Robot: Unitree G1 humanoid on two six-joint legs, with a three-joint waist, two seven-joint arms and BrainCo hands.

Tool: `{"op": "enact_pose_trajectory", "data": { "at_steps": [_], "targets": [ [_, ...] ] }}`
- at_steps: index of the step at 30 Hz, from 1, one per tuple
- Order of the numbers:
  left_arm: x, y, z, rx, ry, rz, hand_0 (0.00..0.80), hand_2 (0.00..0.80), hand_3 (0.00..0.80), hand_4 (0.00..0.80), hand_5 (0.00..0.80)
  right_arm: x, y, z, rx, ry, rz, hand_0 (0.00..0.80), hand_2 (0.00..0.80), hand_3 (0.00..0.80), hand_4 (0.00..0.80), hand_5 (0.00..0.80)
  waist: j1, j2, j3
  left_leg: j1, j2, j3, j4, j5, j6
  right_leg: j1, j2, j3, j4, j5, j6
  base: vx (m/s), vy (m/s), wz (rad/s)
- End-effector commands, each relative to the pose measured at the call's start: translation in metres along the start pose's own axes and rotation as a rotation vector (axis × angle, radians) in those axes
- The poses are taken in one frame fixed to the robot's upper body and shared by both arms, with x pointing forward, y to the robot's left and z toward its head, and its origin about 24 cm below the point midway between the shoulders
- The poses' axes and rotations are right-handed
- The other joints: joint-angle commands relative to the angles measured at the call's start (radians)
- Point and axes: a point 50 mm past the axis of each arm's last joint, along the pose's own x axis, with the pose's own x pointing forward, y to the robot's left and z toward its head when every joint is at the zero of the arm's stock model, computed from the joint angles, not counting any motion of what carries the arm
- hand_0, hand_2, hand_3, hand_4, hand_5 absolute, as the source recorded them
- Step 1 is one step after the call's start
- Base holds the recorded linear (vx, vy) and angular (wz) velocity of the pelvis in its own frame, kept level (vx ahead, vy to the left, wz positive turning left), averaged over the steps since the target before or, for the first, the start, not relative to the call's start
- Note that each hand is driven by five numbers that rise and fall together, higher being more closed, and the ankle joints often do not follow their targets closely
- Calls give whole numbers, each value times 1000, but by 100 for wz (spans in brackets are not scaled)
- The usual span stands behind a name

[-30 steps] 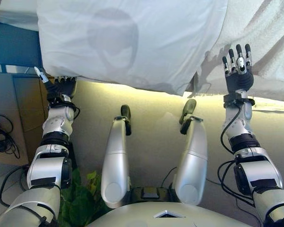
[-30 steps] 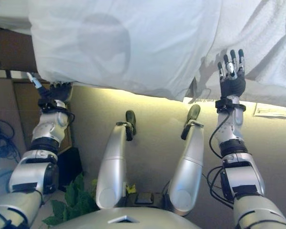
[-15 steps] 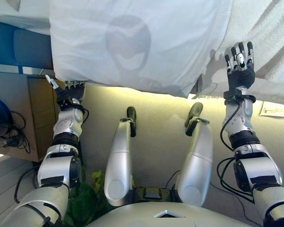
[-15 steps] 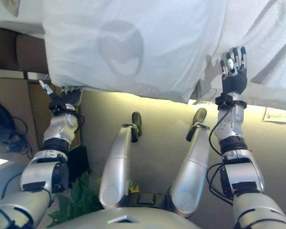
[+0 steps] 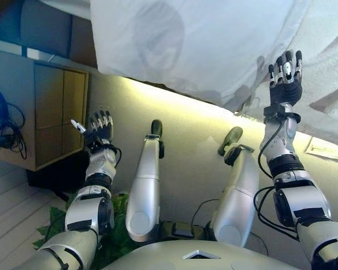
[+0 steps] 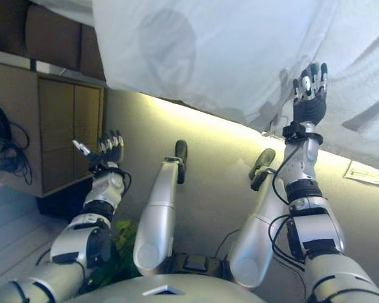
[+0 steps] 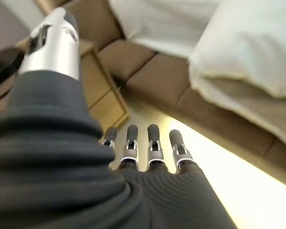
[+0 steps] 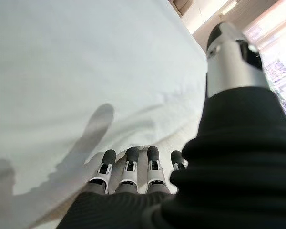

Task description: Make the bed neatly

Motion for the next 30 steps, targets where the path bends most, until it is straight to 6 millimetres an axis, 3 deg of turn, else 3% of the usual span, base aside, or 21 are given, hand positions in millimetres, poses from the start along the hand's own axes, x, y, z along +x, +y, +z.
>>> {"op": "enact_pose_trajectory", "data": {
  "at_steps": [1, 4, 8, 15, 22, 24, 29, 30],
  "targets": [
    [2, -5, -1, 12, 8, -83, 0, 0, 0, 0, 0, 4, 9, 7, 55, -84, 0, 0, 0, 0, 0, 0, 6, -36, -5, -2, -56, 95, -39, 31, 124, 52, 0, 63, -40, 14, 30, 13, -94, 7],
    [2, -13, -11, 63, 64, -182, 0, 0, 0, 0, 0, 5, 11, 6, 75, -82, -7, 0, 0, 0, 0, 0, 10, -44, -5, 15, -50, 92, -49, 34, 122, 73, -3, 51, -53, 25, 34, 16, -105, 6],
    [2, -41, -28, 179, 162, -388, 0, 0, 0, 0, 0, 2, 9, 4, 101, -82, -24, 0, 0, 0, 0, 0, 16, -52, -5, 69, -41, 91, -80, 38, 119, 135, -3, 33, -94, 48, 42, 25, -103, 8],
    [-8, -70, -49, 444, 276, -626, 0, 0, 0, 0, 0, -17, 4, -11, 103, -67, -67, 0, 0, 0, 0, 0, 28, -64, -6, 227, -42, 87, -183, 54, 111, 311, 0, -5, -221, 95, 50, 41, -100, 4],
    [-13, -72, -51, 549, 299, -637, 0, 0, 0, 0, 0, -40, -4, -35, 8, 37, -143, 0, 0, 0, 0, 0, 32, -82, -73, 393, -31, 81, -323, 82, 99, 489, 23, -35, -396, 137, 64, 75, -104, -6],
    [-14, -69, -48, 622, 288, -625, 0, 0, 0, 0, 0, -49, -9, -43, -4, 69, -165, 0, 0, 0, 0, 0, 27, -88, -100, 430, -26, 93, -379, 125, 97, 535, 27, -53, -462, 172, 56, 8, -74, -11],
    [-21, -53, -37, 782, 286, -555, 0, 0, 0, 0, 0, -80, -34, -56, -12, 165, -205, 0, 0, 0, 0, 0, 21, -98, -181, 570, 5, 120, -515, 160, 81, 672, 60, -75, -598, 197, 62, 112, -88, -6],
    [-23, -50, -27, 822, 280, -532, 0, 0, 0, 0, 0, -97, -51, -55, -9, 196, -207, 0, 0, 0, 0, 0, 18, -104, -204, 598, 13, 134, -553, 171, 72, 693, 75, -69, -629, 203, 63, 121, -68, -13]
  ]
}}
